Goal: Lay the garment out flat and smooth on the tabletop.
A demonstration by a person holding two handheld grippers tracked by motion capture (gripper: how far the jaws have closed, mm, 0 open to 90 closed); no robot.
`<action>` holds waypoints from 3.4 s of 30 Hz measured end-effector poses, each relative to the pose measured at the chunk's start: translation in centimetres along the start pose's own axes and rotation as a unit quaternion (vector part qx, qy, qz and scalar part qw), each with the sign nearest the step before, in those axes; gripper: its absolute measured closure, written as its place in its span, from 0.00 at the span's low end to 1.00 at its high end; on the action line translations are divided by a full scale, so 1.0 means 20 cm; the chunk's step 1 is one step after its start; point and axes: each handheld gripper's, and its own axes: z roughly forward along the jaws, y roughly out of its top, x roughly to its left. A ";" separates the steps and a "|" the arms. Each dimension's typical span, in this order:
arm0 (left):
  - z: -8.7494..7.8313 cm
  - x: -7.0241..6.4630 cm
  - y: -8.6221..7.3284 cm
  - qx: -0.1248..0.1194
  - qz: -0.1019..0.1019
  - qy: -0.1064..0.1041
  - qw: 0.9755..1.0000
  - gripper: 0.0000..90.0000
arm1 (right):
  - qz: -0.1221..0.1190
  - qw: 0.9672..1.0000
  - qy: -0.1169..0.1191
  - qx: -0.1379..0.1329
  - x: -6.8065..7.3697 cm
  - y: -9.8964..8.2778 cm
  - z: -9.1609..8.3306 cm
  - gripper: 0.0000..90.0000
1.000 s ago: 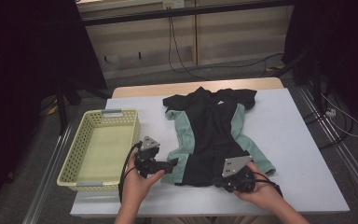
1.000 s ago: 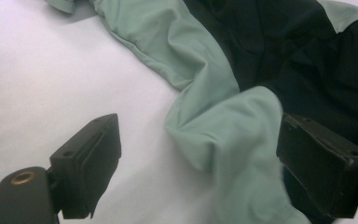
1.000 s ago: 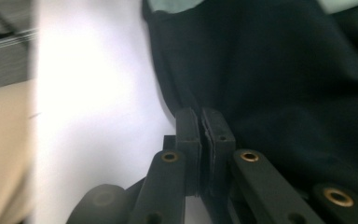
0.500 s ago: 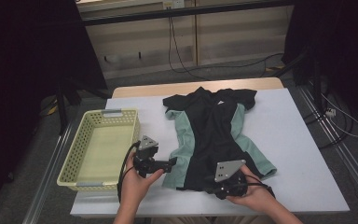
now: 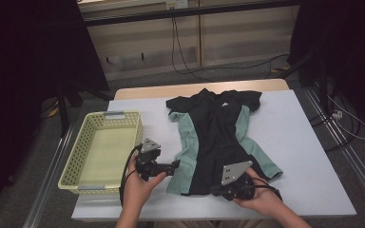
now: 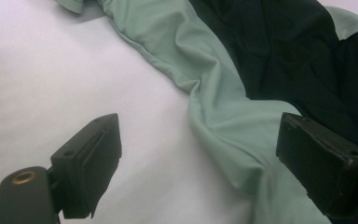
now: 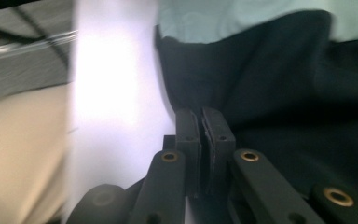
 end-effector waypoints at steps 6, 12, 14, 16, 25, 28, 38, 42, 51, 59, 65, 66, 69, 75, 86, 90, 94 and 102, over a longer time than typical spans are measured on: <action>0.01 -0.01 0.01 0.001 0.003 0.000 1.000 0.16 | -0.029 0.999 0.002 -0.013 0.06 0.00 -0.02 0.73; 0.01 -0.01 0.00 -0.001 -0.001 -0.002 1.000 0.16 | -0.041 0.999 -0.012 -0.014 0.07 0.04 0.07 0.72; 0.01 -0.01 0.00 0.000 -0.001 0.001 1.000 0.16 | -0.039 0.999 -0.021 -0.013 0.06 0.04 0.07 0.84; 0.01 -0.01 0.00 -0.001 -0.003 0.003 1.000 0.17 | -0.034 0.999 -0.026 -0.017 0.05 0.04 0.07 0.90; 0.05 -0.05 0.01 -0.011 0.009 0.000 1.000 0.33 | -0.026 1.000 0.005 -0.009 0.06 0.04 0.05 0.96; 0.07 -0.06 0.01 -0.004 0.007 -0.010 1.000 0.46 | -0.033 0.999 0.000 -0.006 0.08 0.04 0.05 0.96; 0.19 -0.11 -0.01 0.042 0.051 -0.004 0.998 0.65 | -0.027 1.000 -0.003 -0.008 0.08 0.04 0.06 0.95; 0.22 -0.10 -0.03 0.065 0.062 -0.015 0.996 0.77 | -0.029 1.000 -0.008 -0.008 0.08 0.04 0.06 0.95; 0.13 -0.07 0.00 0.046 0.026 -0.019 0.998 0.97 | -0.015 1.000 -0.003 -0.008 0.08 0.05 0.06 0.96; 0.09 0.00 -0.05 0.062 0.008 0.016 0.998 0.97 | -0.019 1.000 -0.005 -0.016 0.11 0.08 0.10 0.93; 0.08 -0.01 -0.04 0.055 0.010 0.021 0.998 0.97 | -0.025 1.000 -0.012 -0.014 0.12 0.07 0.10 0.95; 0.07 0.00 -0.04 0.053 0.006 0.017 0.998 0.97 | -0.022 1.000 -0.010 -0.014 0.12 0.07 0.10 0.96; 0.06 0.00 -0.03 0.054 0.007 0.020 0.998 0.97 | -0.013 1.000 0.008 -0.020 0.12 0.08 0.10 0.97; 0.07 0.00 -0.04 0.056 0.011 0.022 0.998 0.96 | -0.001 0.999 -0.014 -0.032 0.09 0.08 0.06 0.78; 0.07 0.02 -0.05 0.057 0.012 0.027 0.998 0.96 | 0.051 0.992 -0.107 -0.049 -0.08 0.01 -0.12 0.60; 0.07 0.02 -0.05 0.055 0.006 0.028 0.998 0.96 | 0.085 0.983 -0.156 -0.043 -0.17 -0.05 -0.21 0.58; 0.06 0.02 -0.04 0.051 0.006 0.031 0.998 0.97 | 0.134 0.969 -0.201 -0.049 -0.26 -0.12 -0.30 0.57; 0.07 0.02 -0.04 0.057 0.009 0.023 0.998 0.97 | 0.187 0.942 -0.275 -0.052 -0.38 -0.24 -0.42 0.57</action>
